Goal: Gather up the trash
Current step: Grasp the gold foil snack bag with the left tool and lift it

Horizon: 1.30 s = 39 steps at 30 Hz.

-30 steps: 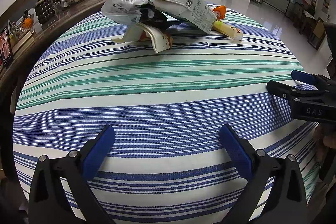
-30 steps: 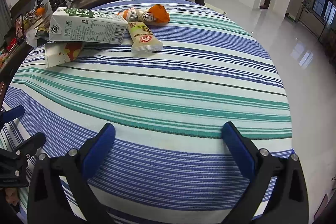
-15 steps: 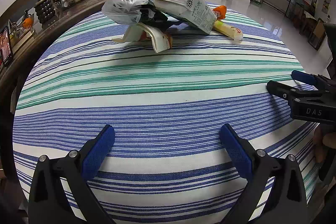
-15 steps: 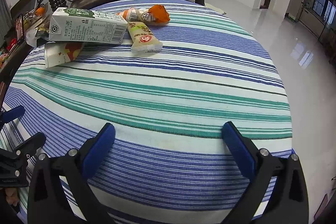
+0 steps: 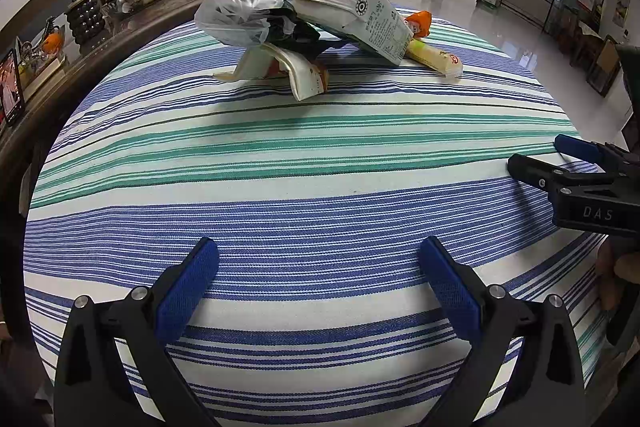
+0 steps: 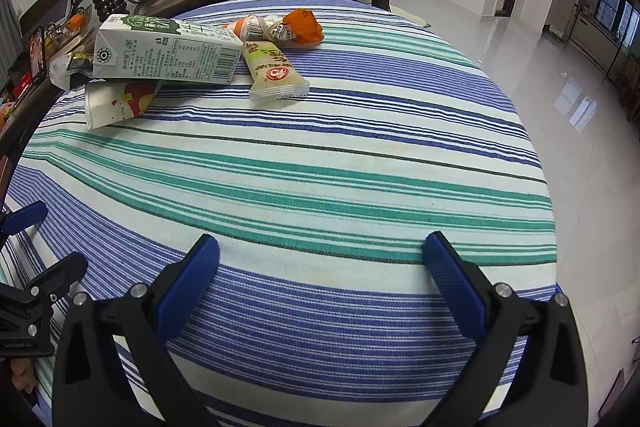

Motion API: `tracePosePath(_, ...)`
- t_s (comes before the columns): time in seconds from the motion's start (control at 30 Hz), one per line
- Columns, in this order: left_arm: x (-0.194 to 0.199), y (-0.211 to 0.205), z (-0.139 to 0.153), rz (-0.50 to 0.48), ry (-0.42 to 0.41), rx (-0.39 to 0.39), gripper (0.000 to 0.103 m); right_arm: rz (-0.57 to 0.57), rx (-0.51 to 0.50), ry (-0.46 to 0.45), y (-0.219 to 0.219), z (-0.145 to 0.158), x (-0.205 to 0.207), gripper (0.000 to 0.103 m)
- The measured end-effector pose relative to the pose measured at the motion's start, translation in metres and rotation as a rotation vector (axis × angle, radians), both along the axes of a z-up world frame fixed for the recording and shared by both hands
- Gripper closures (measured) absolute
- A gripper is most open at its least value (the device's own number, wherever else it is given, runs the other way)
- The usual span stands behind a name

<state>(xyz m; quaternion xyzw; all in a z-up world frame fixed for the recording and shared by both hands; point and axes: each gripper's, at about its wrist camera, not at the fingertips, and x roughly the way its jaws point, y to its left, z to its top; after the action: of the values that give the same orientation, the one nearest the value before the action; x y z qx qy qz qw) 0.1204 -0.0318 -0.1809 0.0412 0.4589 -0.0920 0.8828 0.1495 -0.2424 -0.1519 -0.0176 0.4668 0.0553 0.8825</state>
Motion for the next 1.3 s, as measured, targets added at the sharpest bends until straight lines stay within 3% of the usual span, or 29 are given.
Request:
tracePosePath(0.1, -0.002, 0.006, 0.002, -0.006, -0.005, -0.032, 0.005, 0.000, 0.000, 0.000, 0.000, 0.000, 0.000, 0.005)
tracePosePath(0.2, -0.007, 0.031, 0.009, -0.024, -0.020, -0.155, 0.005, 0.000, 0.000, 0.000, 0.000, 0.000, 0.000, 0.005)
tracePosePath(0.3, -0.003, 0.049, 0.016, -0.027, -0.052, -0.176, 0.005, 0.000, 0.000, 0.000, -0.001, 0.000, 0.000, 0.005)
tracePosePath(0.37, 0.004, 0.052, 0.023, -0.047, -0.060, -0.163, 0.005, 0.000, 0.000, 0.000, -0.001, 0.000, 0.000, 0.005)
tracePosePath(0.63, 0.048, 0.039, 0.074, -0.088, -0.223, -0.057, 0.005, 0.000, 0.000, 0.001, -0.001, 0.000, 0.000, 0.005)
tracePosePath(0.73, 0.070, 0.033, 0.073, -0.108, -0.219, 0.000, 0.005, 0.000, 0.000, 0.001, -0.001, 0.000, 0.000, 0.005)
tracePosePath(0.77, 0.076, 0.033, 0.073, -0.118, -0.219, -0.003, 0.014, 0.000, 0.000, 0.001, -0.001, 0.001, 0.000, 0.005)
tracePosePath(0.8, 0.081, 0.031, 0.070, -0.143, -0.212, -0.010, 0.036, 0.000, 0.001, 0.001, -0.001, 0.001, 0.000, 0.005)
tracePosePath(0.87, 0.087, 0.028, 0.067, -0.161, -0.183, 0.004, 0.063, 0.000, 0.001, 0.001, -0.001, 0.000, 0.000, 0.005)
tracePosePath(1.07, 0.028, 0.051, 0.082, -0.133, -0.262, -0.076, 0.066, 0.000, 0.001, 0.001, -0.001, 0.000, 0.000, 0.005)
tracePosePath(1.3, -0.046, 0.074, 0.051, -0.077, -0.198, -0.130, 0.064, 0.000, 0.001, 0.001, -0.001, 0.000, 0.000, 0.005)
